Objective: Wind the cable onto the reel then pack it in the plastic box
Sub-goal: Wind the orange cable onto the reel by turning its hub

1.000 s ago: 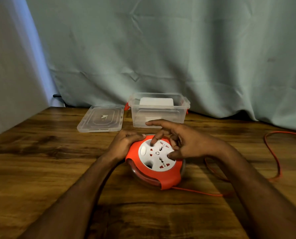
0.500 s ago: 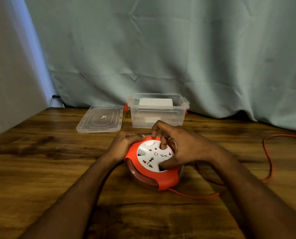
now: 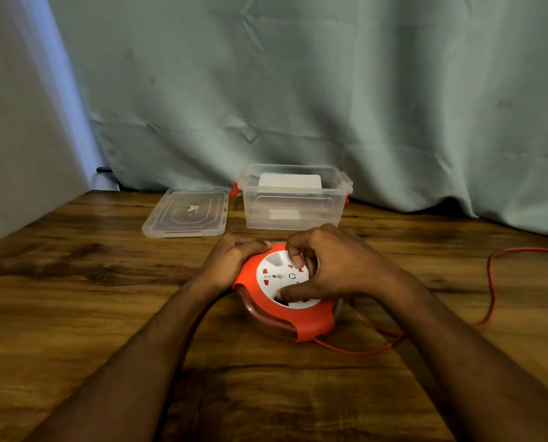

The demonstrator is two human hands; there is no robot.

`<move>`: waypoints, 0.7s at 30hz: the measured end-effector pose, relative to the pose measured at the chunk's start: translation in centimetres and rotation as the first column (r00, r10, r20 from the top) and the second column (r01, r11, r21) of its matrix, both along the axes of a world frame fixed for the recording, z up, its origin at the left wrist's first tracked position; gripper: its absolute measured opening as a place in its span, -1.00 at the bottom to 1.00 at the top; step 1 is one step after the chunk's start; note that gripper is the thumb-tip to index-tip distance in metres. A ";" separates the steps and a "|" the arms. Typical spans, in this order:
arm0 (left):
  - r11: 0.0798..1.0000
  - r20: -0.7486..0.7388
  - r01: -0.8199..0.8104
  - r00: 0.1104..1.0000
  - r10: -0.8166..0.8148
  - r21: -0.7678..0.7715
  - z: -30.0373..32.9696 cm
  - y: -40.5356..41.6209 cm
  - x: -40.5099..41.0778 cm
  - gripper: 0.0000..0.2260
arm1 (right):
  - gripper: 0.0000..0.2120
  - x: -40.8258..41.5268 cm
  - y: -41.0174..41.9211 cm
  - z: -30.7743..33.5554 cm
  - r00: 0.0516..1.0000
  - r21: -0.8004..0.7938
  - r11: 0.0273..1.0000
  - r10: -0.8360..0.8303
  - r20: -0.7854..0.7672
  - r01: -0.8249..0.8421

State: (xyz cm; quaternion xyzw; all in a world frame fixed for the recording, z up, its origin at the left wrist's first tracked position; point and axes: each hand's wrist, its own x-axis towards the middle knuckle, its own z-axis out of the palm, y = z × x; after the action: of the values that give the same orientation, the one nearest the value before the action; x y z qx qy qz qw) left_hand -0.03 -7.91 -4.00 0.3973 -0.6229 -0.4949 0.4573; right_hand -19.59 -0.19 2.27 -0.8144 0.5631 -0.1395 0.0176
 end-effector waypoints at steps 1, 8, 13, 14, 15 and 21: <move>1.000 0.003 -0.002 1.000 0.002 -0.008 0.0 0.0 0.0 -0.81 | -0.46 0.0 0.0 -0.1 1.000 0.001 1.000 -0.012 0.003 0.012; 1.000 0.019 0.004 1.000 -0.003 -0.028 0.2 0.1 0.0 -0.78 | -0.62 -0.4 0.1 0.4 0.992 0.014 0.998 0.059 0.109 -0.061; 0.999 0.039 -0.007 0.999 0.009 -0.053 0.3 0.4 0.1 -0.77 | -0.37 -2.1 -0.9 0.4 0.925 0.112 0.958 0.219 0.310 -0.264; 0.998 0.041 -0.009 0.999 0.011 -0.055 0.3 0.4 0.1 -0.77 | -0.29 -2.3 -1.1 0.2 0.925 0.129 0.952 0.230 0.302 -0.279; 0.998 0.048 -0.010 0.999 0.013 -0.061 0.3 0.4 0.1 -0.77 | -0.24 -2.4 -1.2 0.0 0.926 0.142 0.948 0.233 0.296 -0.284; 0.994 0.096 0.012 0.995 -0.001 -0.111 0.3 0.6 0.2 -0.75 | -0.06 -2.5 -1.7 -0.3 0.917 0.198 0.928 0.246 0.313 -0.316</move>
State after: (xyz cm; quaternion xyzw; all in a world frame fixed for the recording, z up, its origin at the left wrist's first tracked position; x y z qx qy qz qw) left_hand 0.19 -7.30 -3.68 0.3925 -0.6721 -0.4413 0.4466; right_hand -22.08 -1.88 1.96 -0.8504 0.4437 -0.1800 0.2182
